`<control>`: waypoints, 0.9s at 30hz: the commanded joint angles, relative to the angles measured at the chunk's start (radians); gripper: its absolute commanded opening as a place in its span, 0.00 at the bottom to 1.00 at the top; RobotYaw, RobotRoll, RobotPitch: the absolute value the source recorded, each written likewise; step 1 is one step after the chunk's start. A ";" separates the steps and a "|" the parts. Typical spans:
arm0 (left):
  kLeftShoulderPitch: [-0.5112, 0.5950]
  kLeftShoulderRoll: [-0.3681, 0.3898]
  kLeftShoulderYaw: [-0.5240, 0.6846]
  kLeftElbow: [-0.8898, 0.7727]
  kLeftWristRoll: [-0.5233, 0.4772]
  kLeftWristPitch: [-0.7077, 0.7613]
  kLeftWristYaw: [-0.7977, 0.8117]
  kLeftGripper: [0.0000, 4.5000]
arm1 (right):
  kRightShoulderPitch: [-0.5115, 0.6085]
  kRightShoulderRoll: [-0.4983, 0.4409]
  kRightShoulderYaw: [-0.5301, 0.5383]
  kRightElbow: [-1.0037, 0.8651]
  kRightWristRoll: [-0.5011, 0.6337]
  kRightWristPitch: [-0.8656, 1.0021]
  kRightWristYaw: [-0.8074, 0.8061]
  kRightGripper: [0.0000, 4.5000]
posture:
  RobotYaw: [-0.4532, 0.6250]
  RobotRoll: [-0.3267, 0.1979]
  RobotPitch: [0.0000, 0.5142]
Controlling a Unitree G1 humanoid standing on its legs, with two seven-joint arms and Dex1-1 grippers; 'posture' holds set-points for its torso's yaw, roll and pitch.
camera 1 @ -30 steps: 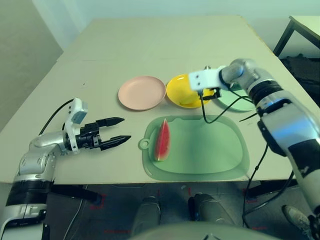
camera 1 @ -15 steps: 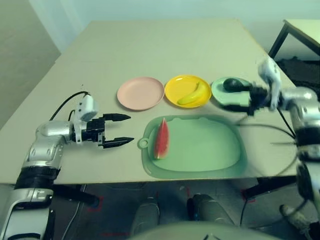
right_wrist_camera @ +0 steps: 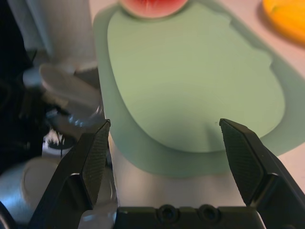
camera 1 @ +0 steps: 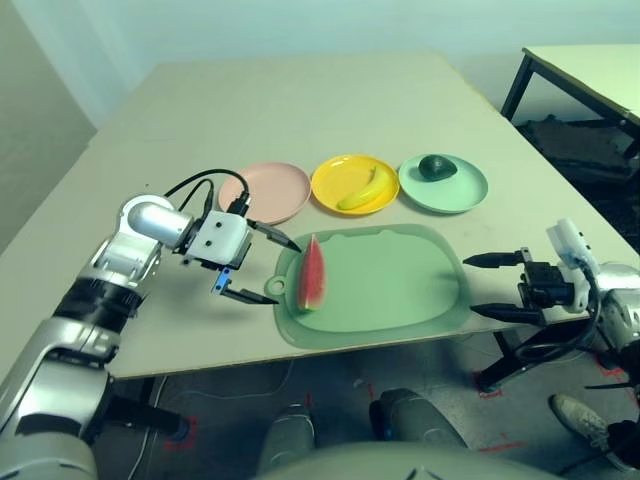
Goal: Place the fruits into color-matched plates.
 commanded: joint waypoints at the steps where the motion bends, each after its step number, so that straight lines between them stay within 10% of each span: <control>1: -0.054 0.014 -0.108 0.071 0.016 -0.073 -0.010 1.00 | -0.023 -0.010 0.049 0.027 0.044 -0.045 0.002 1.00 | 0.25 0.62 0.00; 27: -0.099 -0.117 -0.254 0.279 0.023 -0.217 -0.010 1.00 | -0.020 0.017 -0.020 -0.066 0.099 0.070 0.002 1.00 | 0.20 0.62 0.00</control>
